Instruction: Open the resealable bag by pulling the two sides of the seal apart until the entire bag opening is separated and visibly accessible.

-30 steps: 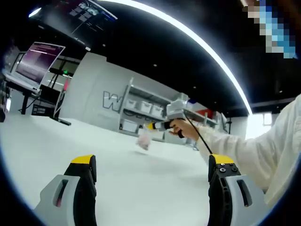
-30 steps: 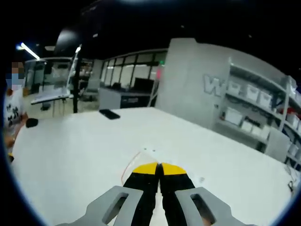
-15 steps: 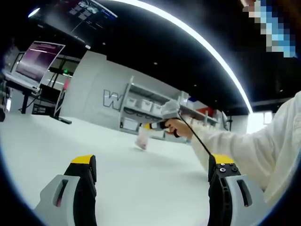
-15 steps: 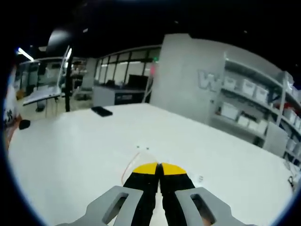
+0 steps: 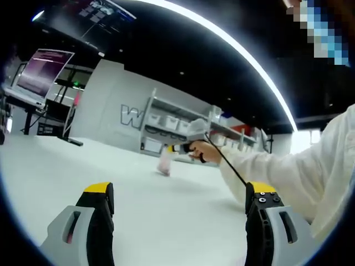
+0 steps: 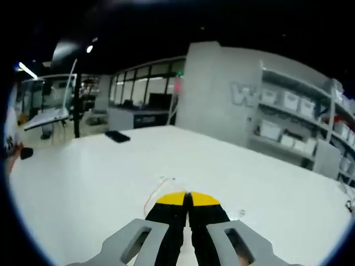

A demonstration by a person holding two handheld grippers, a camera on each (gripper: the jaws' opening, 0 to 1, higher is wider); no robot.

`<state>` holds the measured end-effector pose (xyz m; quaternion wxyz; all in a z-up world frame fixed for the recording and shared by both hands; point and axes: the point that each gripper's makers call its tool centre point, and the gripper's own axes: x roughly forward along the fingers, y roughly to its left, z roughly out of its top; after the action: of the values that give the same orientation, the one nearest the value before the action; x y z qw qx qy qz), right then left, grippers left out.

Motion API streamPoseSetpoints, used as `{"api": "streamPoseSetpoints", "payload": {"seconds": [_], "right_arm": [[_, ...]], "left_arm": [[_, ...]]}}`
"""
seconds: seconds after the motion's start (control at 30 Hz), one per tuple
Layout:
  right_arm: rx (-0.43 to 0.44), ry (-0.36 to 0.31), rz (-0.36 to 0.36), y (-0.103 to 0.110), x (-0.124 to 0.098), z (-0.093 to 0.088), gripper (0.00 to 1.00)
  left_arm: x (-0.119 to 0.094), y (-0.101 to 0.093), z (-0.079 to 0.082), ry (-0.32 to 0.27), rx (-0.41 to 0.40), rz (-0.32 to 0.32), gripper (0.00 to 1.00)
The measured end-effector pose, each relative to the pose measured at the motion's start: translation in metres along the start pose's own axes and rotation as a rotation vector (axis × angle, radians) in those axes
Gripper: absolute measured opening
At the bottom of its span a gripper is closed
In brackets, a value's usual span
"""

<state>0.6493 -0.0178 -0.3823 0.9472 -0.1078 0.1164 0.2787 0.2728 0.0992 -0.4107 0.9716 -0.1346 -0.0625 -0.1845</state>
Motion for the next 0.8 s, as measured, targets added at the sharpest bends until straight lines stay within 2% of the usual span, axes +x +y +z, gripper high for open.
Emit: {"api": "streamPoseSetpoints", "payload": {"seconds": [0.13,0.37,0.47,0.57,0.73,0.8], "right_arm": [[0.04,0.011,0.045,0.013,0.004,-0.01,0.0],[0.032,0.048,0.083,0.032,0.01,-0.024,0.0],[0.058,0.102,0.19,0.06,0.012,-0.037,0.0],[-0.006,0.094,0.165,0.069,0.013,-0.04,0.0],[-0.015,0.107,0.236,0.098,0.01,-0.049,0.0],[-0.023,0.113,0.255,0.105,0.009,-0.053,0.05]], "left_arm": [[0.0,0.0,0.001,-0.001,0.006,-0.003,0.98],[0.0,0.0,0.004,-0.006,0.002,-0.008,0.98],[-0.001,-0.001,0.005,-0.01,0.002,-0.01,0.98],[-0.004,-0.001,0.006,-0.009,-0.002,-0.008,0.97],[-0.012,0.002,0.007,-0.015,-0.006,0.002,0.97],[-0.013,0.002,0.008,-0.018,-0.011,0.002,0.97]]}}
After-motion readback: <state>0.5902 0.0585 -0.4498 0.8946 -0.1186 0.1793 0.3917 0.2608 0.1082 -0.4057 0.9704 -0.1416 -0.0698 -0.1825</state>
